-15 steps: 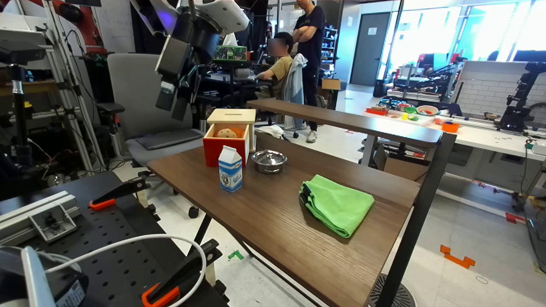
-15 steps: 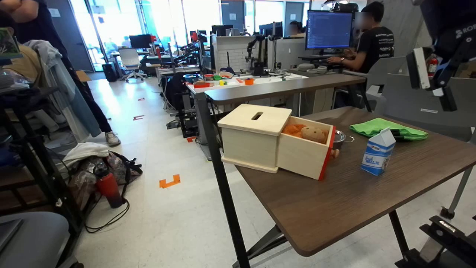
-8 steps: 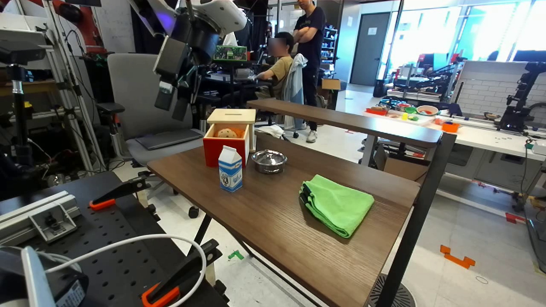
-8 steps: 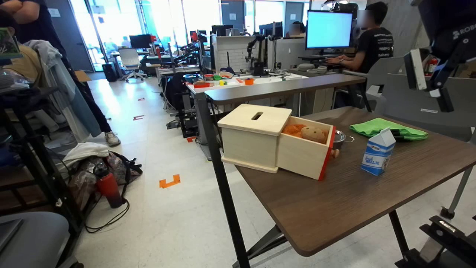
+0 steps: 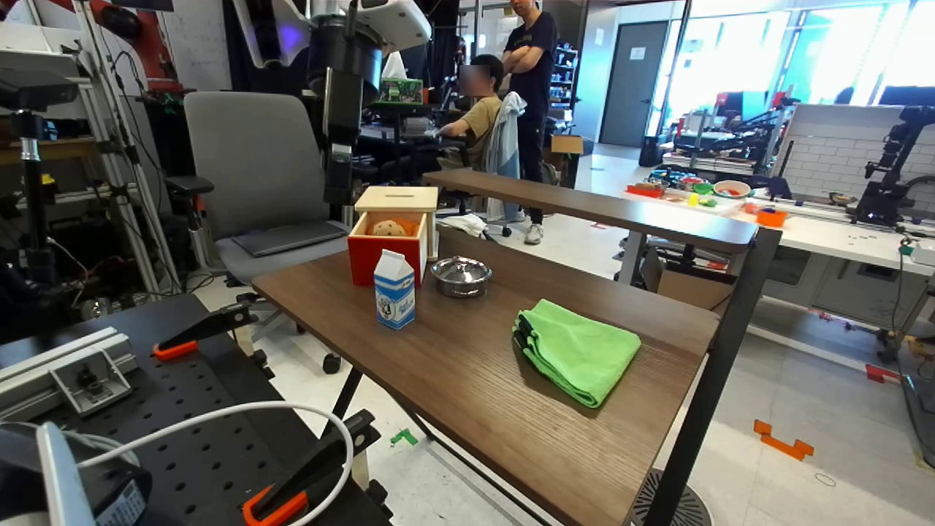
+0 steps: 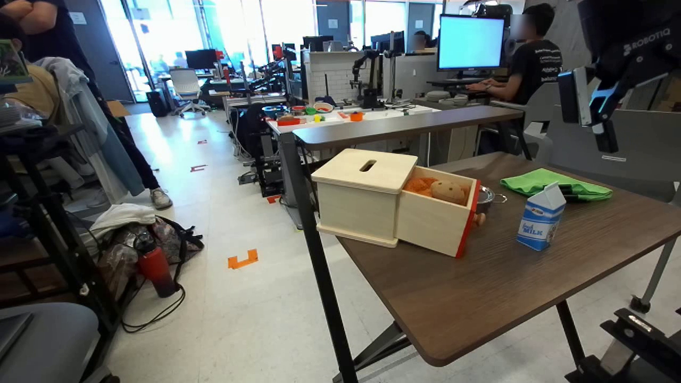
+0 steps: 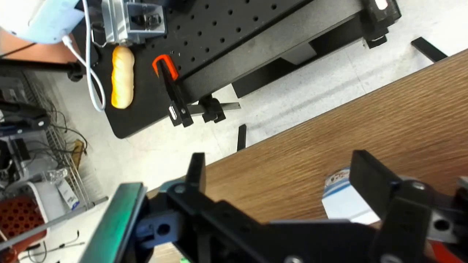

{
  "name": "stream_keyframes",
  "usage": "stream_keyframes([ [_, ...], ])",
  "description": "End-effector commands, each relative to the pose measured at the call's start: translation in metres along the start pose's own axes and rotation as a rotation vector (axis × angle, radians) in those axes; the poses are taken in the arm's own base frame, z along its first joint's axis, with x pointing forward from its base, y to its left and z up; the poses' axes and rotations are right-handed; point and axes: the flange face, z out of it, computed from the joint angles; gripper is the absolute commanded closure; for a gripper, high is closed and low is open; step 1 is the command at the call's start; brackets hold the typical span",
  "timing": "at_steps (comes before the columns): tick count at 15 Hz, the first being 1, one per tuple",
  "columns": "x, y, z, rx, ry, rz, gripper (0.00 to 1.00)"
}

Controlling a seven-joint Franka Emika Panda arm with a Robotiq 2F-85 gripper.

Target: Put the cookie inside the open drawer

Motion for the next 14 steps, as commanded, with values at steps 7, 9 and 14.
stream_keyframes([
  [7, -0.036, 0.044, 0.018, -0.064, 0.320, -0.370, 0.00],
  [9, -0.044, 0.065, 0.017, -0.045, 0.391, -0.432, 0.00],
  [14, -0.039, 0.111, 0.007, 0.125, 0.551, -0.534, 0.00],
])
